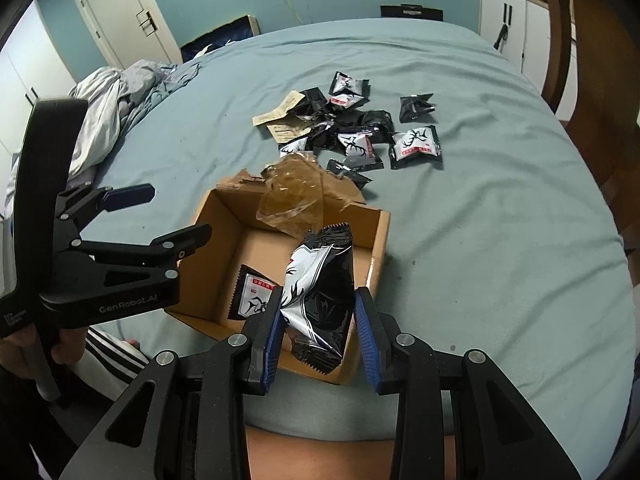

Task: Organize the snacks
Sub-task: 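Drop the black packet from the left gripper into the cardboard box, then reach the right gripper to the pile and grasp a white deer-print packet, then grasp a white deer-print packet with the left gripper from the pile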

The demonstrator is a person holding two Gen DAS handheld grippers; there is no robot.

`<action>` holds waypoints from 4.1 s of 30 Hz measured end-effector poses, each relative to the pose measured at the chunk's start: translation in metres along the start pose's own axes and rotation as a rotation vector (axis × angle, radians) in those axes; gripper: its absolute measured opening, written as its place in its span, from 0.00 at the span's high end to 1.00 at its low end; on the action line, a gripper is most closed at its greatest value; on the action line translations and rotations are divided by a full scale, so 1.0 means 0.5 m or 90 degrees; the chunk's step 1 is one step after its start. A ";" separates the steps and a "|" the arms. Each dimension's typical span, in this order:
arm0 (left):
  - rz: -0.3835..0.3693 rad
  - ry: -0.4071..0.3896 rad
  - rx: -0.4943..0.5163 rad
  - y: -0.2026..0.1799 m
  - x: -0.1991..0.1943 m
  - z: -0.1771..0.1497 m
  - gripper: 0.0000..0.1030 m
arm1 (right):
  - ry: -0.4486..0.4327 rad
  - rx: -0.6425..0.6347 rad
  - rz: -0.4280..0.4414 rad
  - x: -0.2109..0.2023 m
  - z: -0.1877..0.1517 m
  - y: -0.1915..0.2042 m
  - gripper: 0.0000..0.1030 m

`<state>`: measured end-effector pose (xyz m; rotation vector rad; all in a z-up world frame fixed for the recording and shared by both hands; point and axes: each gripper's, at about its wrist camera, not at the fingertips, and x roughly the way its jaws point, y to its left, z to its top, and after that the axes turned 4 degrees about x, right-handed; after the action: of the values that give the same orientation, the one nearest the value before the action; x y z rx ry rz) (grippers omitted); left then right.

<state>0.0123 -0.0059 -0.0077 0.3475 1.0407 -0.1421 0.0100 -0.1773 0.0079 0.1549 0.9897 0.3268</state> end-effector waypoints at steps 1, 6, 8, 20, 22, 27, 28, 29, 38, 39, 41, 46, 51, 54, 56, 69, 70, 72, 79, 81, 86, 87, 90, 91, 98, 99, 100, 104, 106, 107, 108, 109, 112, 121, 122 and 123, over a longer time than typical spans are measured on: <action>0.001 -0.001 0.002 -0.001 0.000 0.000 0.20 | 0.002 -0.006 0.000 0.001 -0.001 0.004 0.68; 0.002 0.010 0.002 -0.001 0.010 0.000 0.20 | 0.000 -0.003 -0.007 0.005 0.002 0.012 0.58; 0.001 0.010 -0.001 0.001 0.009 -0.001 0.20 | -0.010 0.014 -0.008 0.003 0.003 0.004 0.32; -0.002 0.027 -0.027 0.016 0.015 -0.003 0.20 | -0.019 0.039 -0.057 -0.002 0.007 -0.012 0.24; 0.000 0.031 -0.027 0.016 0.015 -0.004 0.20 | -0.018 0.042 -0.063 -0.002 0.010 -0.014 0.24; 0.004 0.044 -0.026 0.015 0.021 -0.005 0.20 | -0.019 0.049 -0.069 -0.002 0.017 -0.021 0.24; 0.004 0.045 -0.026 0.016 0.020 -0.005 0.20 | -0.018 0.049 -0.070 0.001 0.018 -0.023 0.24; 0.004 0.045 -0.026 0.016 0.020 -0.005 0.20 | -0.016 0.049 -0.073 0.003 0.019 -0.024 0.24; 0.013 0.061 -0.030 0.021 0.029 0.001 0.20 | -0.013 0.036 -0.095 0.022 0.054 -0.035 0.24; 0.015 0.064 -0.033 0.024 0.031 0.003 0.20 | -0.009 0.039 -0.093 0.029 0.060 -0.037 0.24; 0.009 0.068 -0.046 0.032 0.036 0.007 0.20 | 0.006 0.059 -0.078 0.049 0.077 -0.046 0.24; -0.004 0.071 -0.068 0.047 0.048 0.020 0.20 | 0.028 0.116 -0.047 0.099 0.132 -0.083 0.24; 0.018 0.055 -0.067 0.061 0.045 0.031 0.20 | 0.016 0.153 -0.037 0.138 0.181 -0.125 0.24; 0.013 0.055 -0.086 0.081 0.049 0.035 0.20 | 0.019 0.158 -0.040 0.170 0.205 -0.146 0.24; 0.000 0.062 -0.098 0.091 0.056 0.037 0.20 | 0.017 0.155 -0.048 0.192 0.221 -0.156 0.24; -0.042 0.050 -0.118 0.110 0.094 0.065 0.20 | 0.020 0.020 -0.134 0.366 0.291 -0.141 0.24; -0.047 0.048 -0.118 0.111 0.098 0.068 0.20 | 0.021 0.019 -0.132 0.373 0.293 -0.140 0.24; -0.049 0.042 -0.118 0.116 0.103 0.077 0.20 | 0.021 0.018 -0.129 0.387 0.297 -0.142 0.24; -0.050 0.034 -0.147 0.151 0.123 0.093 0.20 | 0.029 0.033 -0.105 0.381 0.306 -0.156 0.57; -0.053 0.037 -0.158 0.159 0.126 0.090 0.20 | 0.017 0.038 -0.096 0.357 0.308 -0.158 0.64; -0.050 0.041 -0.186 0.178 0.127 0.082 0.20 | -0.017 0.036 -0.092 0.278 0.297 -0.149 0.69; -0.048 0.039 -0.190 0.181 0.125 0.082 0.20 | -0.026 0.040 -0.089 0.257 0.290 -0.148 0.73; -0.045 0.031 -0.193 0.184 0.117 0.080 0.20 | -0.055 0.058 -0.083 0.191 0.270 -0.146 0.74; -0.038 0.027 -0.191 0.183 0.114 0.079 0.20 | -0.065 0.063 -0.080 0.169 0.263 -0.145 0.74; -0.039 0.035 -0.183 0.179 0.109 0.077 0.20 | -0.128 0.085 -0.011 0.022 0.199 -0.119 0.74; -0.046 0.039 -0.184 0.178 0.110 0.076 0.20 | -0.135 0.090 0.003 0.006 0.186 -0.118 0.74; -0.051 0.044 -0.182 0.176 0.112 0.077 0.20 | -0.143 0.096 0.019 -0.015 0.170 -0.116 0.74; -0.046 0.063 -0.146 0.153 0.130 0.090 0.20 | -0.168 0.111 0.065 -0.085 0.109 -0.120 0.74; -0.044 0.068 -0.135 0.143 0.142 0.102 0.20 | -0.165 0.114 0.077 -0.105 0.082 -0.122 0.74; -0.045 0.070 -0.132 0.140 0.146 0.107 0.20 | -0.155 0.113 0.077 -0.108 0.069 -0.123 0.74; -0.048 0.073 -0.128 0.137 0.152 0.113 0.20 | -0.144 0.112 0.077 -0.110 0.055 -0.124 0.74; -0.051 0.077 -0.124 0.134 0.159 0.119 0.20 | -0.134 0.113 0.079 -0.110 0.041 -0.128 0.74; -0.050 0.083 -0.118 0.126 0.183 0.140 0.20 | -0.098 0.124 0.098 -0.106 0.008 -0.141 0.74; -0.104 0.139 -0.096 0.104 0.303 0.215 0.20 | -0.049 0.179 0.171 -0.049 0.034 -0.196 0.74; -0.126 0.145 -0.098 0.102 0.313 0.223 0.20 | -0.049 0.176 0.168 -0.046 0.036 -0.200 0.74; -0.146 0.153 -0.102 0.100 0.325 0.231 0.20 | -0.047 0.174 0.164 -0.040 0.037 -0.199 0.74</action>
<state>0.2025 0.0088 -0.0845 0.1000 1.3206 -0.2251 0.0350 -0.2773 0.0066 0.5427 0.9394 0.4159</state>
